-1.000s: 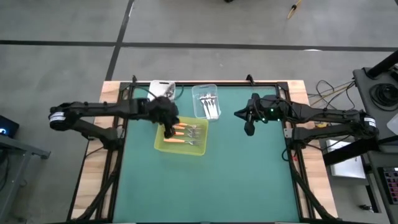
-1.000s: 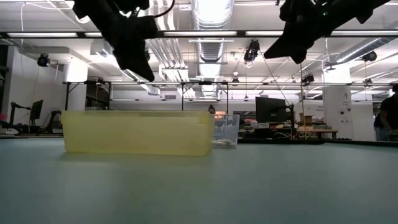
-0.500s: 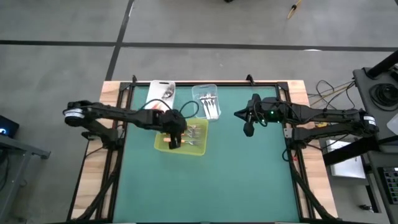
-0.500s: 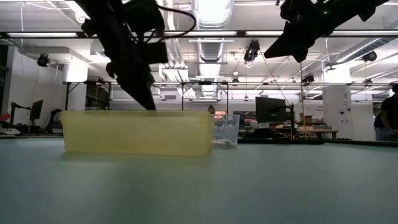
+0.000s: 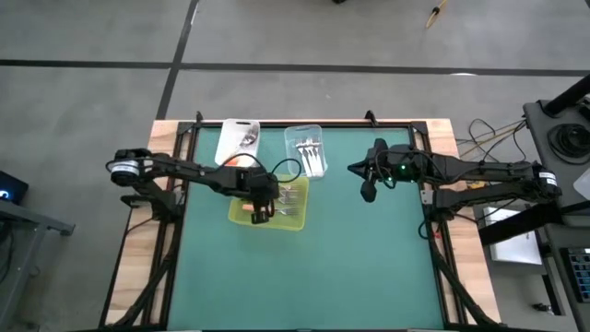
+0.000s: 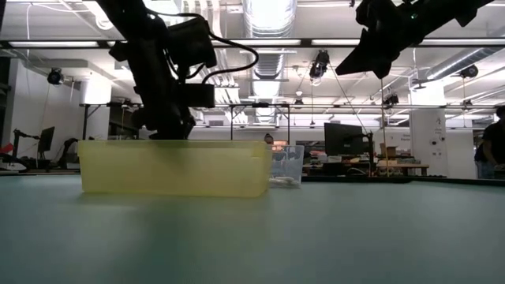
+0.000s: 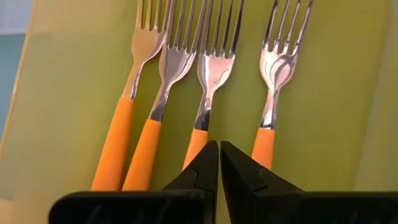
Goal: Sort silverware by color (type)
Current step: Adjust the yellow forks in the yellow bin
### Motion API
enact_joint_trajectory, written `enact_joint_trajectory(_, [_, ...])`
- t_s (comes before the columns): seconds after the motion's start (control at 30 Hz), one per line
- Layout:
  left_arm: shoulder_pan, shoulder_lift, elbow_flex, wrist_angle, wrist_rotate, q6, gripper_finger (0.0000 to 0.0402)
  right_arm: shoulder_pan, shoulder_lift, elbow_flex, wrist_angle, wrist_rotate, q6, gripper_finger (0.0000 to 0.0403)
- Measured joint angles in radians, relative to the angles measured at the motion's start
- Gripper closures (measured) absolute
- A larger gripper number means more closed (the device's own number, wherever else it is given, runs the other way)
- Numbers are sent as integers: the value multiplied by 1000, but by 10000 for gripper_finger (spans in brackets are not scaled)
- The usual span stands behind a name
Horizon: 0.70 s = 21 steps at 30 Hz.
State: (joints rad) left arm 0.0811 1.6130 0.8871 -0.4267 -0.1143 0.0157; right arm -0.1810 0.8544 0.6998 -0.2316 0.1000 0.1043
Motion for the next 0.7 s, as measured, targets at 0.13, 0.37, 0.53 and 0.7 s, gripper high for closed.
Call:
enact_joint_trajectory(0.13, [0, 14, 0, 1, -9, -1, 402, 0, 0, 0, -9, 52, 0, 394])
enact_joint_trajectory(0.37, [1, 21, 0, 6, -32, 2, 402, 0, 0, -1, -9, 89, -3, 394])
enact_joint_trajectory(0.53, [1, 21, -2, 11, -34, 2, 402, 0, 0, -1, -8, 92, -9, 394])
enact_joint_trajectory(0.7, [1, 21, -38, 73, -30, 1, 401, 0, 0, -1, -8, 93, -10, 394])
